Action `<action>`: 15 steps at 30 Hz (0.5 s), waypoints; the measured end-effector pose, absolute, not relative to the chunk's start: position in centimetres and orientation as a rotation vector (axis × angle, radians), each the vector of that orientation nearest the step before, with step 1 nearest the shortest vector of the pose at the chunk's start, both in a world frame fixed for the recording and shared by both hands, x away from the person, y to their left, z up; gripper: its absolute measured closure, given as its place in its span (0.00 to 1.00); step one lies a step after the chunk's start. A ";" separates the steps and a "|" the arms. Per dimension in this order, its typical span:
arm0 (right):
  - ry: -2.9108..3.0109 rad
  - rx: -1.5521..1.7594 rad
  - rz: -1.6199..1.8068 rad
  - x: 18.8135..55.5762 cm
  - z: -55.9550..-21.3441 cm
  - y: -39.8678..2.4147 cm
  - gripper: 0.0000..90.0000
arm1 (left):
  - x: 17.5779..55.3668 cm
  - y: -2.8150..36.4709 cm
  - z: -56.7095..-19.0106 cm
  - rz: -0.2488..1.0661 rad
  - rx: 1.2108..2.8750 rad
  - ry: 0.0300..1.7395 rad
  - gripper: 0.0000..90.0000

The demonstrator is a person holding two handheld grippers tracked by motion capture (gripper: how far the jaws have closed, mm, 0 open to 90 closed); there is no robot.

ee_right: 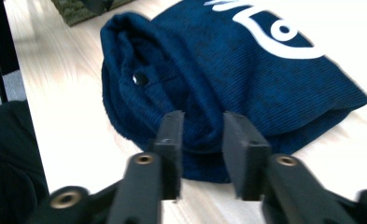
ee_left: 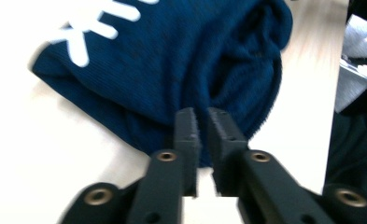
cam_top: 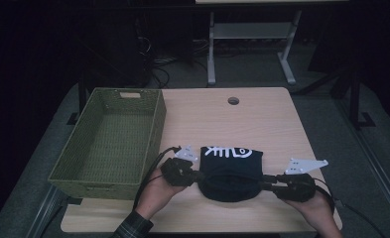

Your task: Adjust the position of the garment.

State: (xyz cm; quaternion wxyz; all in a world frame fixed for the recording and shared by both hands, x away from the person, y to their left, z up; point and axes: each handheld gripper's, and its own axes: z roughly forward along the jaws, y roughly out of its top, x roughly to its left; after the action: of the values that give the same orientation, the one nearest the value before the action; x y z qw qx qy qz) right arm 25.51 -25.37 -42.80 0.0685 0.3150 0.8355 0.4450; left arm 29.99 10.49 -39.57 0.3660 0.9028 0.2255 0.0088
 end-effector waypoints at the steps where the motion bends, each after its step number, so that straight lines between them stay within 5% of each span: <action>1: 2.507 0.951 1.349 25.7 -42.6 -25.5 0.82 | 30.1 10.5 -39.4 0.030 2.314 0.586 0.97; 8: 2.485 0.932 1.342 26.9 -42.3 -25.2 0.98 | 32.7 9.7 -38.5 0.088 2.266 0.634 1.00; 15: 2.522 0.911 1.296 28.5 -43.0 -24.1 1.00 | 35.7 7.3 -38.7 0.126 2.265 0.645 1.00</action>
State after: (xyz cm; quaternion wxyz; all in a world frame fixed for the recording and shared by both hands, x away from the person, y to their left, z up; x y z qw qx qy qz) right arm 28.50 -24.08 -43.00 0.0817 0.3049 0.8440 0.4337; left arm 35.66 7.33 -38.70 0.3817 0.8877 0.2528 0.0492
